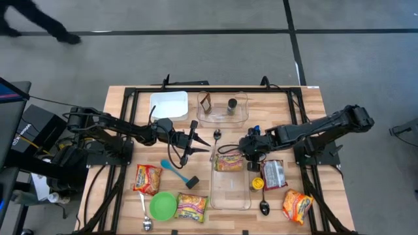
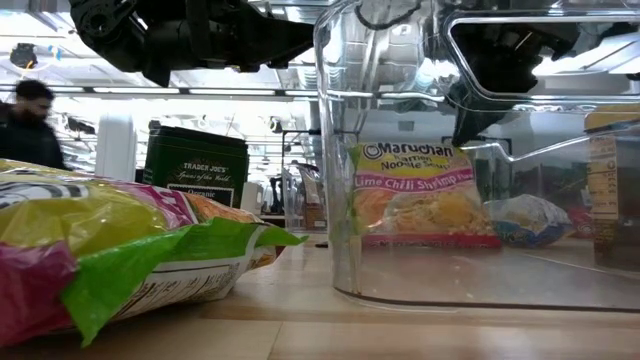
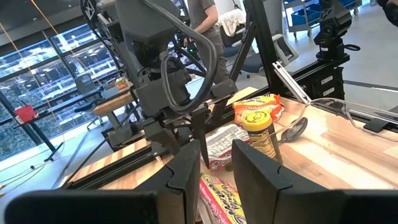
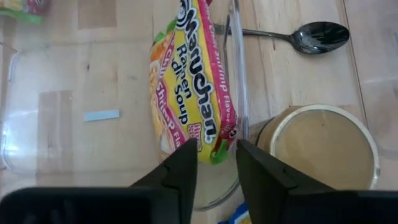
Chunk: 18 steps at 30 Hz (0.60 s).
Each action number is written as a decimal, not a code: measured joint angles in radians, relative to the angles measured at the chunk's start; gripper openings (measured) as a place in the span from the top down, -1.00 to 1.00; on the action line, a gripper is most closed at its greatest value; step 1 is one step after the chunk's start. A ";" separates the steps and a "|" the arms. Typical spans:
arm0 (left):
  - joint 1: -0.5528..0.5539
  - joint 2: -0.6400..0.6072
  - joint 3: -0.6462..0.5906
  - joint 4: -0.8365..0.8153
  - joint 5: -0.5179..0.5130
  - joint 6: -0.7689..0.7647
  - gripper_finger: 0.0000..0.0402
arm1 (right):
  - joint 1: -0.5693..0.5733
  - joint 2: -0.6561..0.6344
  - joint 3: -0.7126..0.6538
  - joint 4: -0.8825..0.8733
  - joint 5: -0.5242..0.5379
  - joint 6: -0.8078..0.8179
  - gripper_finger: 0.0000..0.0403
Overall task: Pick & Place Food Item
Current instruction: Put the gold seasoning bottle into the top transparent bin
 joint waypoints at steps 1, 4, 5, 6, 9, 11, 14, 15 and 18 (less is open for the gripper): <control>0.000 0.000 0.000 0.000 0.000 0.000 0.56 | 0.000 0.000 0.008 -0.012 0.000 0.000 0.43; 0.000 0.000 0.000 0.000 0.000 0.000 0.56 | 0.000 0.000 0.039 -0.044 0.001 0.003 0.41; 0.000 0.000 0.000 0.000 0.000 0.000 0.56 | 0.000 0.000 0.052 -0.052 0.001 0.003 0.40; 0.000 0.000 0.000 0.000 0.000 0.000 0.56 | 0.000 0.000 0.066 -0.064 0.001 0.004 0.40; 0.000 0.000 0.000 0.000 0.000 -0.016 0.56 | 0.000 0.000 0.105 -0.105 0.002 0.006 0.40; 0.000 0.000 0.000 0.000 0.000 -0.065 0.56 | 0.000 0.000 0.125 -0.120 0.007 0.006 0.40; 0.000 0.000 0.000 0.000 0.000 -0.156 0.56 | 0.000 0.000 0.154 -0.153 0.039 0.006 0.41; 0.000 0.000 0.000 0.000 0.000 -0.186 0.56 | 0.000 0.000 0.162 -0.163 0.055 0.007 0.41; 0.000 0.000 0.000 -0.006 0.000 -0.281 0.56 | -0.002 0.000 0.176 -0.194 0.105 0.007 0.44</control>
